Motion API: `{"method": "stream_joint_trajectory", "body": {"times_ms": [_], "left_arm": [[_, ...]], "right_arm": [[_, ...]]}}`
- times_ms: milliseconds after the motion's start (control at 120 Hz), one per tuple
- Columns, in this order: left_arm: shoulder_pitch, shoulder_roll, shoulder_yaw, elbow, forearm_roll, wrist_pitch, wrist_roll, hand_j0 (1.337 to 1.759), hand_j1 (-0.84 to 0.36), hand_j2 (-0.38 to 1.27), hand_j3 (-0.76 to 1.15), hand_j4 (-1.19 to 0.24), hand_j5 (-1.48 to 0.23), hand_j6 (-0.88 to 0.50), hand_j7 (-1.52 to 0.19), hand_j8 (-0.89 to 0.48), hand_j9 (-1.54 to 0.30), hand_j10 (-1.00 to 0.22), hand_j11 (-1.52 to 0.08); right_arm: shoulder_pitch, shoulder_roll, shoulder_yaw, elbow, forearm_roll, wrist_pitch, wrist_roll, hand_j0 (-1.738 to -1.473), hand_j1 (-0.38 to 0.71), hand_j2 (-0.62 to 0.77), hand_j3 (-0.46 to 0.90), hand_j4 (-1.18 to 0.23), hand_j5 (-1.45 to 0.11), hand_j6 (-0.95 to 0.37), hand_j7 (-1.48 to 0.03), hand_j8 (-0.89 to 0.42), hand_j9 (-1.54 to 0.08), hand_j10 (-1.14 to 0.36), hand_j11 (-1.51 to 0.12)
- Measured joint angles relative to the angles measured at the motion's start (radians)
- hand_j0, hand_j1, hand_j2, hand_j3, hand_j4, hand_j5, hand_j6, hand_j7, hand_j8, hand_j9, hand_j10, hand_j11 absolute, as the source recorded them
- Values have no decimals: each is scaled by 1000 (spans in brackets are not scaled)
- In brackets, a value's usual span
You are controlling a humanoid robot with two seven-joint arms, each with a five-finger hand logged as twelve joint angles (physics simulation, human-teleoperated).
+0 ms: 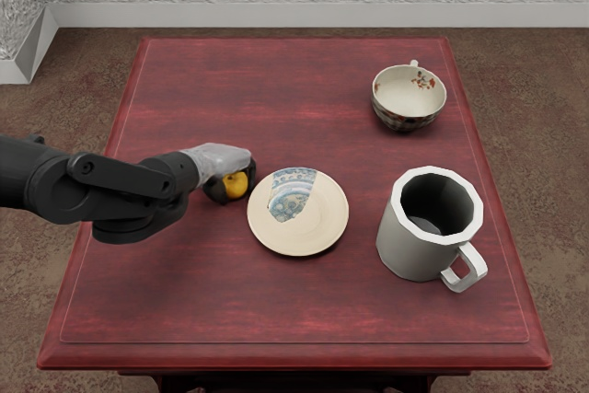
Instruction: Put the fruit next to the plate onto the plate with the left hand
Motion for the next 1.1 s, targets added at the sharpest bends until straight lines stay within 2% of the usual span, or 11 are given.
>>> {"method": "stream_joint_trajectory", "body": {"times_ms": [150,233,275,367,550,600,692,833,908,1033,1100], "left_arm": [[-3,0,0,0,-2,-7,1,1667,-391,-19,339,-513,-972,-96,-1168,-127,-1159,-829,-1102],[-10,1,1,-2,-10,-13,1,1657,-386,78,140,-512,-1008,-151,-1119,-156,-1160,-841,-1117],[-16,1,1,-3,-13,-15,0,1658,-377,175,-48,-538,-1024,-172,-1122,-189,-1161,-844,-1127],[-29,1,0,-5,-20,-19,-1,1655,-365,336,-30,-654,-1053,-262,-1128,-303,-1166,-879,-1141],[-64,12,0,-14,-39,-26,-2,1652,-398,464,-12,-673,-1088,-266,-1136,-313,-1180,-889,-1156],[-76,14,0,-17,-52,-34,-2,1652,-390,436,-10,-656,-1114,-253,-1152,-311,-1177,-878,-1158],[-97,24,-2,-23,-74,-52,-7,1652,-417,525,-6,-625,-1159,-223,-1183,-305,-1178,-865,-1164],[-141,37,-6,-32,-139,-109,-39,1651,-365,405,-3,-615,-1199,-213,-1221,-305,-1189,-867,-1170],[-153,38,-12,-38,-169,-140,-50,1651,-380,490,-2,-631,-1216,-230,-1234,-301,-1186,-870,-1172],[-166,38,-30,-50,-206,-186,-63,1651,-364,453,-1,-631,-1230,-230,-1243,-312,-1178,-868,-1176],[-172,38,-39,-52,-224,-209,-74,1650,-410,554,-1,-624,-1251,-208,-1249,-301,-1176,-865,-1177]], "right_arm": [[0,0,0,-1,0,0,0,-1658,-320,-5,0,-24,-31,-24,-31,-24,-31,-24,-31],[0,0,0,-1,0,0,0,-1658,-320,-5,0,-24,-31,-24,-31,-24,-31,-24,-31],[0,0,0,-1,0,0,0,-1658,-320,-5,0,-24,-31,-24,-31,-24,-31,-24,-31],[0,0,0,-1,0,0,0,-1658,-320,-5,0,-24,-31,-24,-31,-24,-31,-24,-31],[0,0,0,-1,0,0,0,-1658,-320,-5,0,-24,-31,-24,-31,-24,-31,-24,-31],[0,0,0,-1,1,0,0,-1658,-320,-5,0,-24,-31,-24,-31,-24,-31,-24,-31],[0,0,0,-1,0,0,0,-1658,-320,-5,0,-24,-31,-24,-31,-24,-31,-24,-31],[0,0,0,-1,0,0,0,-1658,-320,-5,0,-24,-31,-24,-31,-24,-31,-24,-31],[0,0,0,-1,0,0,0,-1658,-320,-5,0,-24,-31,-24,-31,-24,-31,-24,-31],[0,0,0,-1,0,0,0,-1658,-320,-5,0,-24,-31,-24,-31,-24,-31,-24,-31],[0,0,0,-1,0,0,0,-1658,-320,-5,0,-24,-31,-24,-31,-24,-31,-24,-31]]}}
